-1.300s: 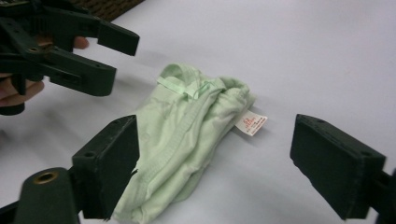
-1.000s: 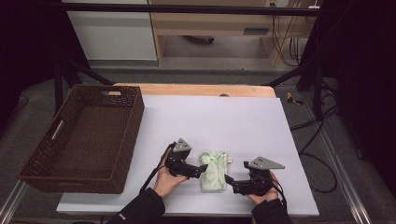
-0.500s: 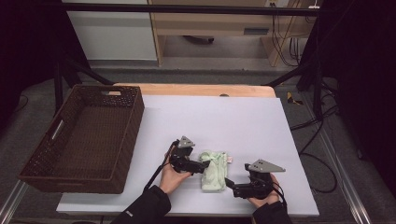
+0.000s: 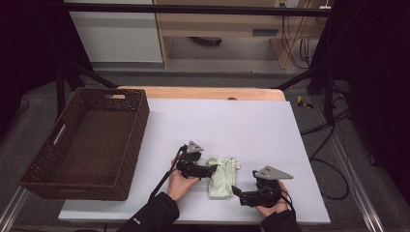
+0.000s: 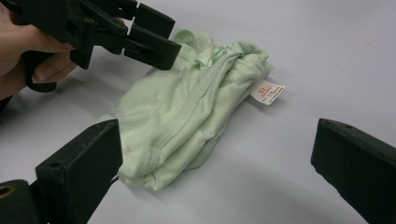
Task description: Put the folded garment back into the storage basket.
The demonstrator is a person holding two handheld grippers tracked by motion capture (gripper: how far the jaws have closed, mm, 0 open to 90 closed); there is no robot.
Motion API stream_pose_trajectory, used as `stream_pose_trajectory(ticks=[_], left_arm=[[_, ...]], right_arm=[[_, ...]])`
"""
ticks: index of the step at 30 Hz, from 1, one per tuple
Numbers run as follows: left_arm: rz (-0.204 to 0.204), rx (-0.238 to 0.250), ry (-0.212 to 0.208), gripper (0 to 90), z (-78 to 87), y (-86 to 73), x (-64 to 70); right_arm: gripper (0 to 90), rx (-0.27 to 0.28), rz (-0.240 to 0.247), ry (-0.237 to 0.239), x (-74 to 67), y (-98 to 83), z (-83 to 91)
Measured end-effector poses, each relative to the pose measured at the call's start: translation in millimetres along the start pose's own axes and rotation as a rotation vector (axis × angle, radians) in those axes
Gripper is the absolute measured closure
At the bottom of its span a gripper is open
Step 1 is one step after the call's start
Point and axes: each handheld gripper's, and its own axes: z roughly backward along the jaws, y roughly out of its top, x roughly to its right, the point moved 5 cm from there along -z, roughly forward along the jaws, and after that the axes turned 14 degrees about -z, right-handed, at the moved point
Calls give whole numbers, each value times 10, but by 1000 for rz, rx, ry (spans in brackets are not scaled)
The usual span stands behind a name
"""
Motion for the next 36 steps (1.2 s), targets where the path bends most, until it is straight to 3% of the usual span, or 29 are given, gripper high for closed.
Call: stream_pose_trajectory(ticks=[4,10,18,23,36], left_arm=[[-25,-15,9,277,-13,-14,19],[-28,-18,10,356,-14,-16,24],[1,-4,-18,477,-50,-14,23],[22,-5,-9,547,-79,-2,35],[21,-26,7,693,-99,14,66]], right_arm=[[27,-2,-3,-6,-13,-4,-2],[31,-10,0,-21,-23,-10,-24],[39,-23,3,-28,-34,-23,-52],[58,-31,-8,-36,-34,-33,-78],[262,-73,-26,-81,-92,-74,-230]])
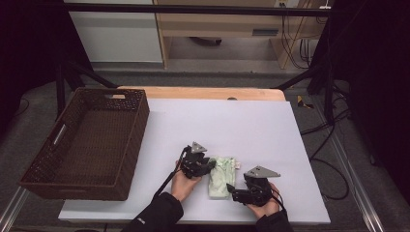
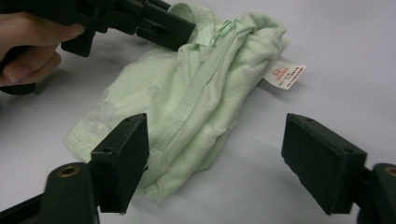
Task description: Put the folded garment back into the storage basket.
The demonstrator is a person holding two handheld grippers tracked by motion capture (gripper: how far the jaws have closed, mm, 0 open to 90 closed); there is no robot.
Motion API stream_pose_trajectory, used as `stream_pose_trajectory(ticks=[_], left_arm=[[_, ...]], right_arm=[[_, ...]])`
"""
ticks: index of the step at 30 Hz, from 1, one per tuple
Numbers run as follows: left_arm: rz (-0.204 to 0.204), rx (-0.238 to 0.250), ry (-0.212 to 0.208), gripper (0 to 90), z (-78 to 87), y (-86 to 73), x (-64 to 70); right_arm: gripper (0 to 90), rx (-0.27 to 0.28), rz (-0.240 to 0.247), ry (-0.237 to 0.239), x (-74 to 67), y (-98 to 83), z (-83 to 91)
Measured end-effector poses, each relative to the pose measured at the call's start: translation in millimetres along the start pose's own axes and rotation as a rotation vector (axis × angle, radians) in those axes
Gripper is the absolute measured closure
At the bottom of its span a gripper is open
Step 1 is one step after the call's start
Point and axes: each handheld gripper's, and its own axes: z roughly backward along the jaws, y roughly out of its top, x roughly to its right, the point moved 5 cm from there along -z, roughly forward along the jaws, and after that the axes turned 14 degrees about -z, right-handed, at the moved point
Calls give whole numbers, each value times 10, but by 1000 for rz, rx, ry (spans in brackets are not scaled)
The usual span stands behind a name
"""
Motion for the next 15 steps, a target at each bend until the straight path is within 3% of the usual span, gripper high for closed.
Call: stream_pose_trajectory(ticks=[15], left_arm=[[-61,5,8,807,-1,-4,-3]], right_arm=[[439,-50,-18,15,-88,-44,-119]])
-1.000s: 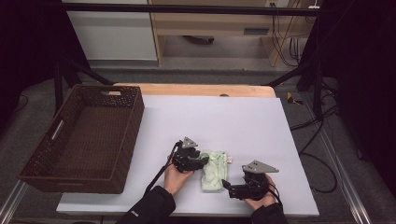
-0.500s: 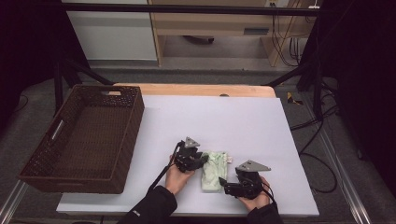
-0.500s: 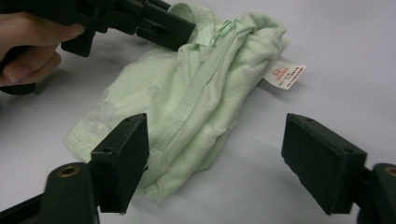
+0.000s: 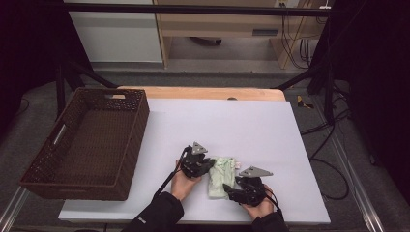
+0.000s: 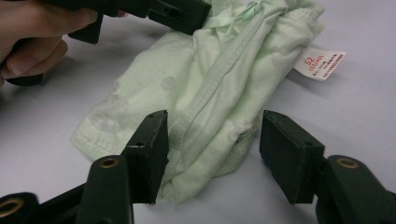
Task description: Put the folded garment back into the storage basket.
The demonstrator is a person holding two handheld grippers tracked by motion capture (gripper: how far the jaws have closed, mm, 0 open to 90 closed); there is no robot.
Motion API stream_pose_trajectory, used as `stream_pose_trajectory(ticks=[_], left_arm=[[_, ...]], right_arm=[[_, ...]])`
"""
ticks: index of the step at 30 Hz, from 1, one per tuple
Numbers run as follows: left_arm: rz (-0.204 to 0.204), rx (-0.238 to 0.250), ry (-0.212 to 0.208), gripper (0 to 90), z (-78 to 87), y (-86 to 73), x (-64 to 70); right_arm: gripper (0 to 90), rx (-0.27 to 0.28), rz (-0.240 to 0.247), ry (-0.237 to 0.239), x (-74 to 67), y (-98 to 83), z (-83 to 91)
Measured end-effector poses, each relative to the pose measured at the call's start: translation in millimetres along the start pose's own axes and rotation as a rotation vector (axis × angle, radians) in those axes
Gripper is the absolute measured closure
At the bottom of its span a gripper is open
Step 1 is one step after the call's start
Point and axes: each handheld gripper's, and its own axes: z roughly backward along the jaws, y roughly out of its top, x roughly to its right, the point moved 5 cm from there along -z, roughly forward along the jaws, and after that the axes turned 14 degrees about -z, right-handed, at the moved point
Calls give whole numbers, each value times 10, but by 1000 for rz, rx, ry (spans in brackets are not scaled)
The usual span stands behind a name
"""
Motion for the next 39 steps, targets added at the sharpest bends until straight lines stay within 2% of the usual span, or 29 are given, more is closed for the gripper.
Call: stream_pose_trajectory(ticks=[9,14,18,26,39], left_arm=[[-8,4,-4,811,-3,0,9],[-7,9,-12,798,-7,-4,3],[-12,10,-16,792,-7,-6,3],[-20,19,-13,821,-7,-5,4],[-26,37,-29,843,24,-3,17]], right_arm=[[612,-25,-36,24,-28,5,-9],[742,-42,-59,47,-17,19,-18],[824,-41,-66,42,2,40,-12],[852,-42,-62,46,-2,67,17],[858,-4,-41,69,-10,139,128]])
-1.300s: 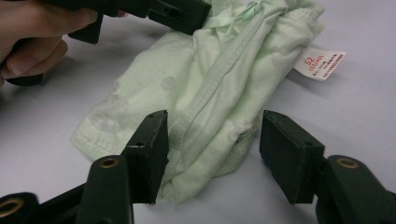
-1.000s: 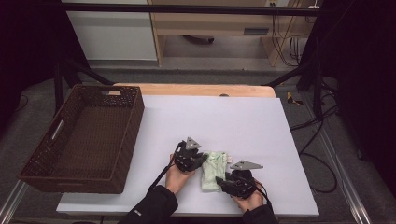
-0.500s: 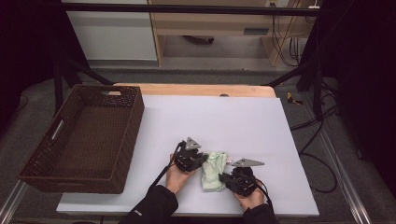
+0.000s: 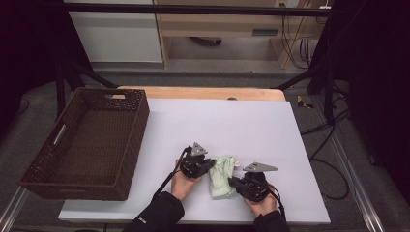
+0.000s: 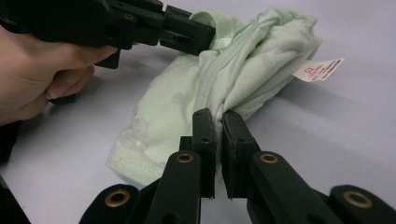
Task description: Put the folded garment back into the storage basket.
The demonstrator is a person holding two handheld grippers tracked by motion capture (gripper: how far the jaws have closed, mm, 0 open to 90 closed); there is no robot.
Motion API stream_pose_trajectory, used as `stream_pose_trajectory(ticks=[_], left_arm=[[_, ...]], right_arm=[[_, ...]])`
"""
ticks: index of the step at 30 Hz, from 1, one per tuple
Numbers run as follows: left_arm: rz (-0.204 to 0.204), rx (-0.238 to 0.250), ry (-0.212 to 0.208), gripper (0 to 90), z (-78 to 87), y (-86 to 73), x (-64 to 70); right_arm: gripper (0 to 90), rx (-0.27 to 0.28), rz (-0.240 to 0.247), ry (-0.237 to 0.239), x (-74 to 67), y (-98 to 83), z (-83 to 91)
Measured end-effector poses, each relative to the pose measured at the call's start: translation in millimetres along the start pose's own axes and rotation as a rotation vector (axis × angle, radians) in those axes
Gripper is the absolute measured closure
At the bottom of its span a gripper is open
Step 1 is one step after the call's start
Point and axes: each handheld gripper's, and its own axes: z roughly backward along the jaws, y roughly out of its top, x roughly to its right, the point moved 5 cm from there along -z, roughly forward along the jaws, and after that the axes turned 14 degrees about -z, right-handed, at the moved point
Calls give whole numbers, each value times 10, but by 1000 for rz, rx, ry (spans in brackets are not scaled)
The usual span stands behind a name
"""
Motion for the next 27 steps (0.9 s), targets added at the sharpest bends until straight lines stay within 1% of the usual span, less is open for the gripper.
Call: stream_pose_trajectory(ticks=[6,11,13,15,17,27], left_arm=[[-3,22,-9,845,65,37,18],[3,40,-16,846,123,66,15],[3,48,-21,846,151,83,15],[-2,55,-23,846,184,107,19],[-11,62,-20,846,217,137,19],[-25,95,-20,846,355,249,12]], right_arm=[[858,17,17,21,-38,26,57],[858,31,13,34,-57,57,108],[858,37,21,40,-57,73,129],[858,41,16,48,-73,87,158],[858,51,23,53,-90,105,187],[859,86,62,72,-191,179,286]])
